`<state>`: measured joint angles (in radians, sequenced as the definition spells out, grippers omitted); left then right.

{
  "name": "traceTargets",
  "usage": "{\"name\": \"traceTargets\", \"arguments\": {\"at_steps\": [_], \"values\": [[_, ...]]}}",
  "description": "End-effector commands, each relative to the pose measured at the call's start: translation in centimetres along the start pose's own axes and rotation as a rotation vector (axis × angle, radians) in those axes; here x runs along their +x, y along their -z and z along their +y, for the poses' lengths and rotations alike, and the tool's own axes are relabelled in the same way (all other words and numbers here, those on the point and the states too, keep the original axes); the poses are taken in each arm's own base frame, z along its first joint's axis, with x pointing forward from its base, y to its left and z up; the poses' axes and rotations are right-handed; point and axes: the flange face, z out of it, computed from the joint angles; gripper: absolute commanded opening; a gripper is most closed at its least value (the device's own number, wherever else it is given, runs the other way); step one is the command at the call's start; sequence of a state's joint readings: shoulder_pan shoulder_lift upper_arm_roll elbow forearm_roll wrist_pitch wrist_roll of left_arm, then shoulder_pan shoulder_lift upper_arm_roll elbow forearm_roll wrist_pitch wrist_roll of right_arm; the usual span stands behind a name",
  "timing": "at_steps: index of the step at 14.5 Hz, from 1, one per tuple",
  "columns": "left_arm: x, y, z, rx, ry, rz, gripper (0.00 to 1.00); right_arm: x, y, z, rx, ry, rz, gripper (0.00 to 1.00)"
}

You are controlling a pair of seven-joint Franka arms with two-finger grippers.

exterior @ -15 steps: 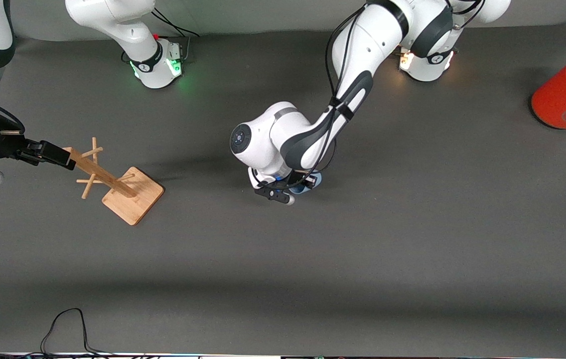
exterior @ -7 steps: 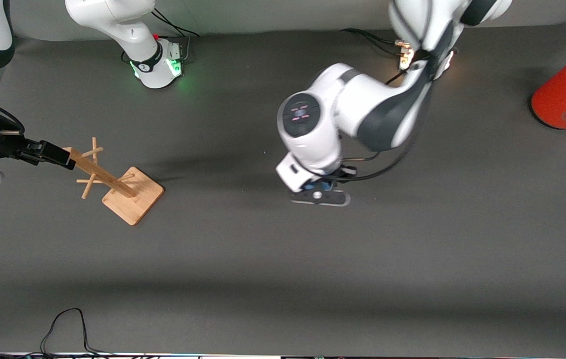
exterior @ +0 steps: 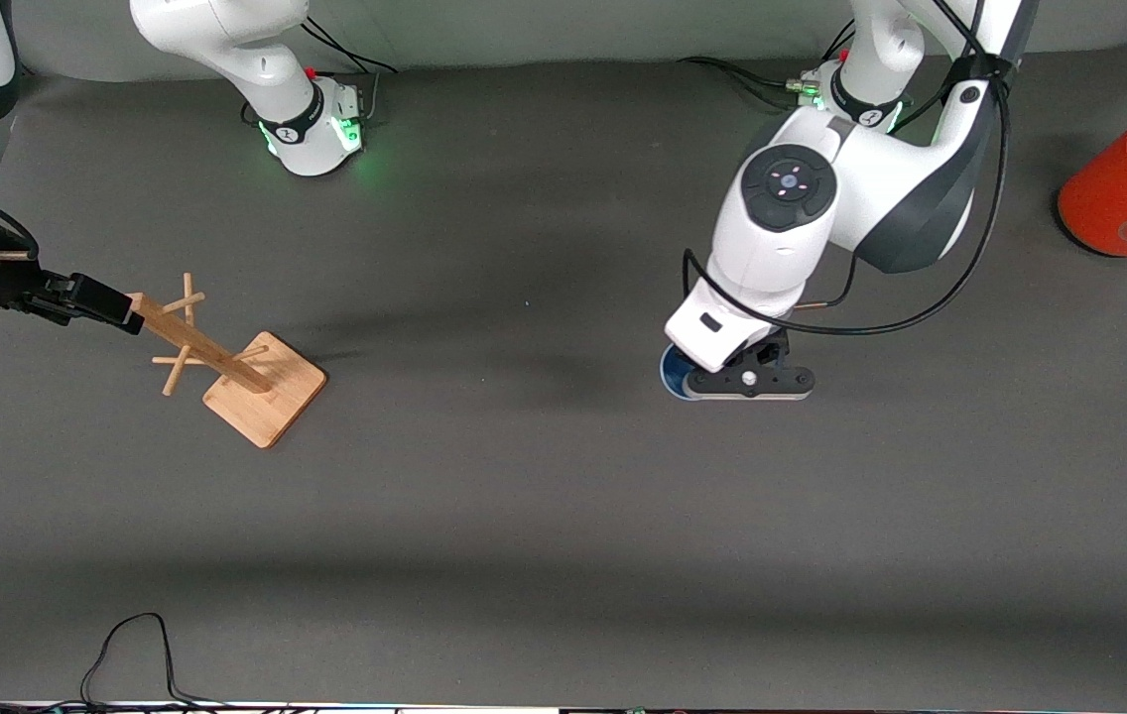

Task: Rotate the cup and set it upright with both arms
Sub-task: 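Flip the cup upright with the left gripper and set it down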

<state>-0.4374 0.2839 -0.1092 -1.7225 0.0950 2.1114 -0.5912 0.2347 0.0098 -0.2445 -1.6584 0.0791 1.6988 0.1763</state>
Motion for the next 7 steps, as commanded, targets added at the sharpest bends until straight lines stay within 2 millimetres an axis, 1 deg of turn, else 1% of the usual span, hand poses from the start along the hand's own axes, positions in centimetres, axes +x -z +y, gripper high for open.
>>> {"name": "traceTargets", "arguments": {"at_steps": [1,2,3,4,5,7], "values": [[-3.8,-4.6,-0.9,-0.064,0.107,0.062,0.00,-0.4,0.2,-1.9,-0.028,0.076,0.047,1.00],[-4.3,-6.4,-0.5,-0.093,0.140,0.085,0.00,-0.5,0.0,-3.1,-0.081,0.113,0.064,1.00],[-4.8,-7.9,-0.1,-0.115,0.175,0.096,0.00,-0.4,-0.3,-3.5,-0.092,0.122,0.068,1.00],[-5.0,-9.0,0.3,-0.131,0.208,0.104,0.00,-0.4,-0.3,-3.4,-0.093,0.122,0.068,1.00],[-5.7,-10.1,1.3,-0.146,0.220,0.104,0.00,-0.3,-0.2,-3.2,-0.090,0.117,0.067,1.00],[-6.8,-11.7,2.6,-0.162,0.257,0.100,0.00,-0.3,0.1,-3.1,-0.087,0.115,0.073,1.00]]}}
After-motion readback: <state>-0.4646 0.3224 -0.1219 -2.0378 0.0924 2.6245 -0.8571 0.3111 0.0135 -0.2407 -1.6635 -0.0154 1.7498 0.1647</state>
